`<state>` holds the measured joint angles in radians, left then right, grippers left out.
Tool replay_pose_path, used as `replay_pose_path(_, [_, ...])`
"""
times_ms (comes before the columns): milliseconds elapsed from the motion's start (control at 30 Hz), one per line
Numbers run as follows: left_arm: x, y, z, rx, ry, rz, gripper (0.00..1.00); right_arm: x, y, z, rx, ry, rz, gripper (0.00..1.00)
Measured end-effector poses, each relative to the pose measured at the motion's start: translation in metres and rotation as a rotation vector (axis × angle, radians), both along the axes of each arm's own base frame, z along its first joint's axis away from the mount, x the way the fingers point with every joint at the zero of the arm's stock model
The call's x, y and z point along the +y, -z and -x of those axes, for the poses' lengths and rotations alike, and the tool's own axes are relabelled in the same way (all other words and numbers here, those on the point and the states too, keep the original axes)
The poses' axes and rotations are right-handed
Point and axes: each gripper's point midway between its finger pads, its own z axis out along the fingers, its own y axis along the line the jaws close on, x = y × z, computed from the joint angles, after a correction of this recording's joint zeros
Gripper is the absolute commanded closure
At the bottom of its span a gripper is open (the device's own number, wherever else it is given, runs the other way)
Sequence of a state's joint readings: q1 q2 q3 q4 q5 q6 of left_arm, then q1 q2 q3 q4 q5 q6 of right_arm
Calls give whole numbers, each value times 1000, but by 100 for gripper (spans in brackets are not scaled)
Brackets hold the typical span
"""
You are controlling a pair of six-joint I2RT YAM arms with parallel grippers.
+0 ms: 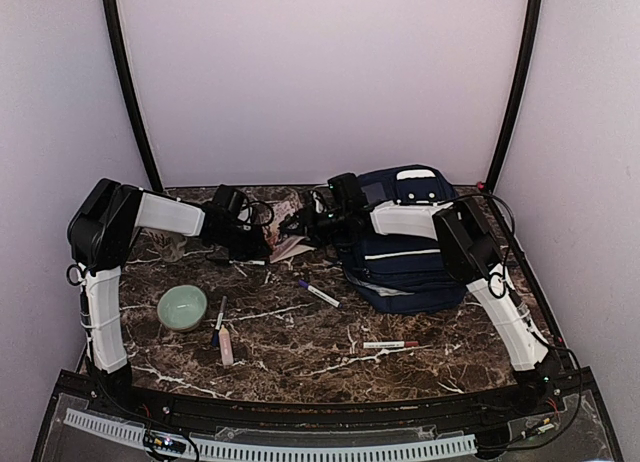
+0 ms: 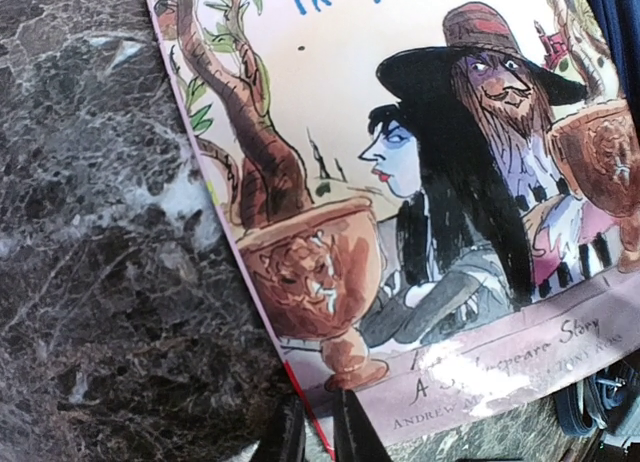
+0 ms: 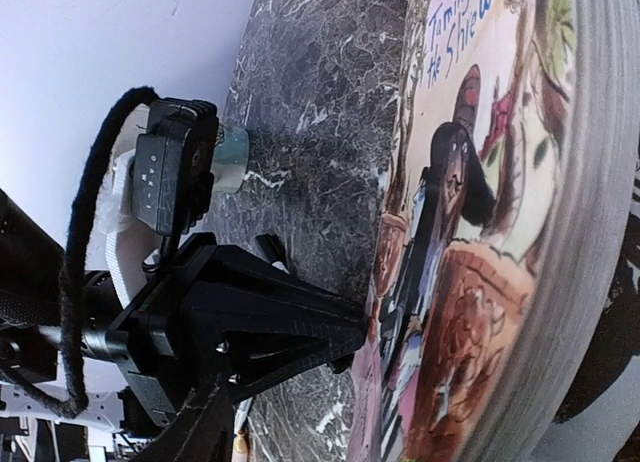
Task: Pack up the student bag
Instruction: Pass from the left arm to the right, then pass from the right arm to the left
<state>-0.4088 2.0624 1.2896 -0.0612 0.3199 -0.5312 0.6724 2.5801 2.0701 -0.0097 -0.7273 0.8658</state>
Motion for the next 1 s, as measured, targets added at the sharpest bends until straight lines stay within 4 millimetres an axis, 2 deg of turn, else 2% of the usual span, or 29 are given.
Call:
replay_pose_path(67, [0,0,0,0,1,1,87,-2,2,-2,-2,8,7,69])
replay_pose_path(167, [0,0,0,1,2,2,85,-4,3,-5,-8,16,14,93])
replay_pose_path(233, [0,0,0,1,2,1,81,-6,5,-6,-10,22,23,100])
replay_pose_path(367, [-1,-2,0,-6,4,-1,65,-8,6,-8,-23,20,28,100])
replay_pose_path(500, [7,-9,9,-7,-11,-29,55,-8,4,-8,-31,9,21,100])
replay_pose_path(567, [13,-18,16,-10,-22,-42,51,-8,1,-6,-43,-5,17,100])
replay_pose_path(633, [17,-39,21,-41,-32,-40,47,-8,-10,-4,-66,-21,9,100])
replay_pose_path(700, [20,-73,22,-107,-41,-18,45,-9,-30,-1,-99,-36,-3,100])
replay_pose_path(767, [21,-109,24,-184,-46,19,42,-13,-59,2,-146,-46,-26,100])
replay_pose_path(833, [21,-146,27,-273,-47,70,39,-21,-100,12,-209,-67,-71,100])
replay_pose_path(933, [18,-182,37,-373,-38,156,36,-39,-154,37,-285,-109,-157,100])
replay_pose_path(1000, [14,-194,43,-416,-23,204,35,-56,-184,52,-334,-129,-212,100])
